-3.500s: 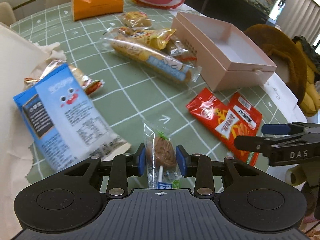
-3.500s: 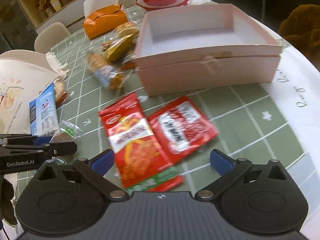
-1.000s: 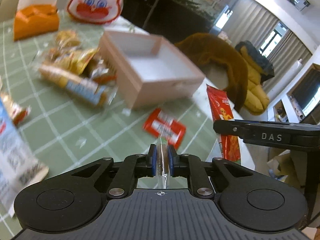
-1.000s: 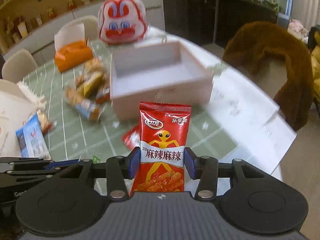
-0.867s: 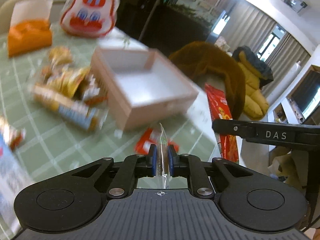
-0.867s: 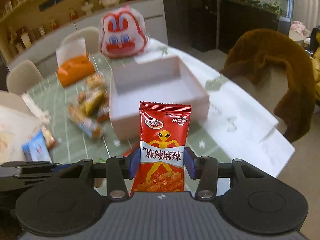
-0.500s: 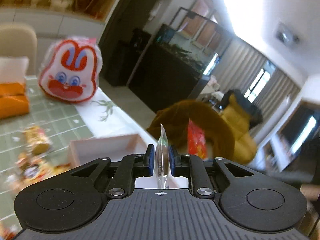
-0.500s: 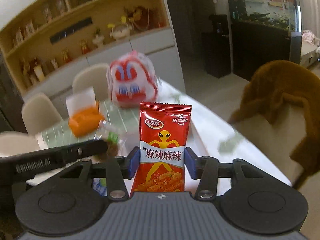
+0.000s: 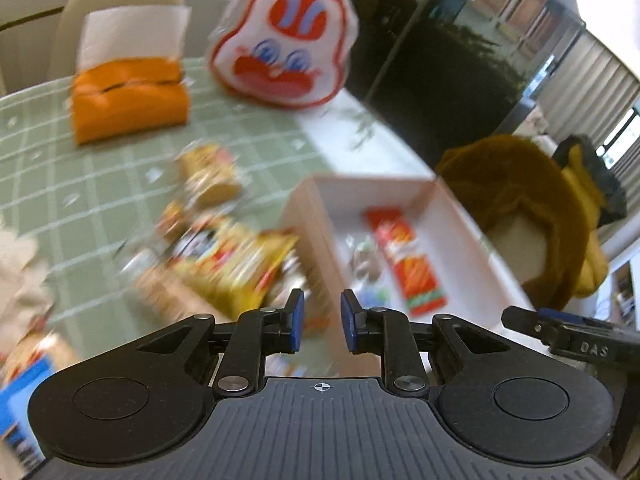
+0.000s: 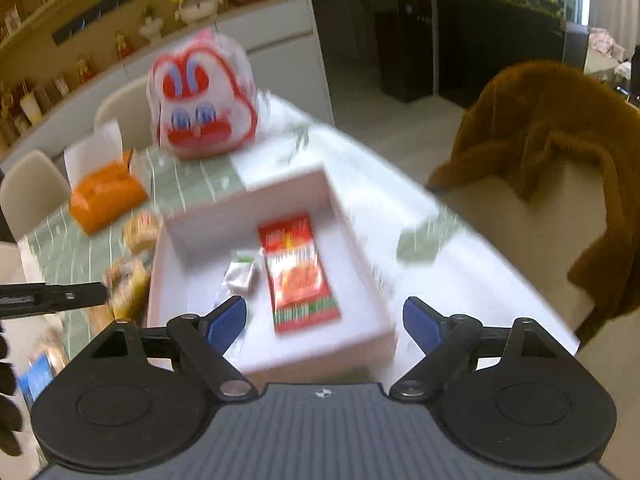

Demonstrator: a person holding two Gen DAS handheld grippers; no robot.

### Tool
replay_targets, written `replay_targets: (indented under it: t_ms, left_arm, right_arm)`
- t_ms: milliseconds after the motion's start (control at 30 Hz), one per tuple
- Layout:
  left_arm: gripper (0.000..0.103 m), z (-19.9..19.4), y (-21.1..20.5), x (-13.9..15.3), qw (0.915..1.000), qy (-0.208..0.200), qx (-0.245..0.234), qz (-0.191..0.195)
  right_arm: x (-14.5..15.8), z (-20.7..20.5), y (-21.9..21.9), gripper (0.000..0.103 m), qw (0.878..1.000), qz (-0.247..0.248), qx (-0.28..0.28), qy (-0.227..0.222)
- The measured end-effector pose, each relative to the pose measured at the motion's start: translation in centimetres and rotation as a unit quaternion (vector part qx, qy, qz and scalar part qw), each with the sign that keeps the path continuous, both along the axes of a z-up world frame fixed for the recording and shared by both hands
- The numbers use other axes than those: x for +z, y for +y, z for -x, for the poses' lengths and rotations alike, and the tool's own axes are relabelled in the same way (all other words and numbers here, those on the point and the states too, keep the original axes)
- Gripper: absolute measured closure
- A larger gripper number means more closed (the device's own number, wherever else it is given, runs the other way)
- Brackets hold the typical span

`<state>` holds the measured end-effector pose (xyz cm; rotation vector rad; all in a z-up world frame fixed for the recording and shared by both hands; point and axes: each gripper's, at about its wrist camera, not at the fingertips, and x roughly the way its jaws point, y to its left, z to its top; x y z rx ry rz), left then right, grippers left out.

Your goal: Organize snacks

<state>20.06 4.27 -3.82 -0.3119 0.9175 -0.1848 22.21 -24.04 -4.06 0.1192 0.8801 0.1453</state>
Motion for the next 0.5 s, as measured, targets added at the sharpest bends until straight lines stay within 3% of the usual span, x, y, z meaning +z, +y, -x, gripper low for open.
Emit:
replay_targets:
  t_ms: [200, 333, 500]
  left_arm:
    - [0.080, 5.7, 2.8, -2.9, 0.9996, 0.018, 0.017, -0.017]
    - [0.080, 7.8, 4.3, -4.8, 0.9986, 0.049, 0.017, -0.005]
    - [0.080, 10.2, 6.9, -4.4, 0.9982, 0.042, 0.041, -0.005]
  right_arm:
    - [-4.5, 4.5, 3.3, 0.017, 0.999, 0.013, 0.023, 0.039]
    - [-6.5, 6.1, 6.2, 0.017, 0.997, 0.018, 0.036, 0.062]
    - [-7.9, 5.8, 9.1, 0.017, 0.996, 0.051, 0.023, 0.067]
